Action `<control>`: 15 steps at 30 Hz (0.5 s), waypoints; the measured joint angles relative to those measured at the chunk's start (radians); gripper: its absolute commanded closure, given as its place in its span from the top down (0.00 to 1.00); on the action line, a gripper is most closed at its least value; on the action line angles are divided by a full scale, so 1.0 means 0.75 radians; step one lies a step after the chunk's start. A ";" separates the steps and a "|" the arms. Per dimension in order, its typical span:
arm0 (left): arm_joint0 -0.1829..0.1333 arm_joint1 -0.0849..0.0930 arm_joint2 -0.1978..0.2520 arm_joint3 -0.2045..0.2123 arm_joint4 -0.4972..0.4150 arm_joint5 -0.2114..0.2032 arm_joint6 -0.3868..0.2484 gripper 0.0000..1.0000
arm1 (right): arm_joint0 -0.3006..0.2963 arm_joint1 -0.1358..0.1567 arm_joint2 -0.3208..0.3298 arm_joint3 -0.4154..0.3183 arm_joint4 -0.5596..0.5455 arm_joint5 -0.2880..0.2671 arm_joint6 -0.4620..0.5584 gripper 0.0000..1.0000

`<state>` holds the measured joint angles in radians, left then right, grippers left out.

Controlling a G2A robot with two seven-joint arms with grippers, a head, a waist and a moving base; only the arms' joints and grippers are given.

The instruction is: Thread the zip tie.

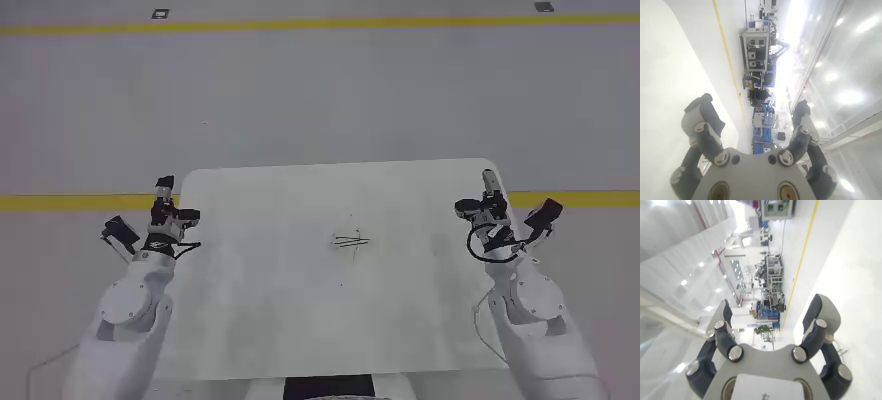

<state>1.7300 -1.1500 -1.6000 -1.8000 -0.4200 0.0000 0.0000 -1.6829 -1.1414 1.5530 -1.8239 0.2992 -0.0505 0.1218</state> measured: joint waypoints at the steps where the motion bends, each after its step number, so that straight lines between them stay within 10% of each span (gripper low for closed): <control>1: 0.000 0.000 0.000 0.000 0.000 0.000 0.000 1.00 | 0.020 0.001 -0.020 0.005 -0.058 -0.009 0.055 1.00; 6: 0.000 0.000 0.000 0.000 0.000 0.000 0.000 1.00 | 0.101 -0.002 -0.159 0.022 -0.269 -0.032 0.232 1.00; 15: 0.000 0.000 0.000 0.000 0.000 0.000 0.000 1.00 | 0.100 -0.002 -0.159 0.022 -0.267 -0.033 0.228 1.00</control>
<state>1.7300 -1.1500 -1.6000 -1.8000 -0.4200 0.0000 0.0000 -1.6078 -1.1428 1.4337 -1.8076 0.0989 -0.0750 0.2929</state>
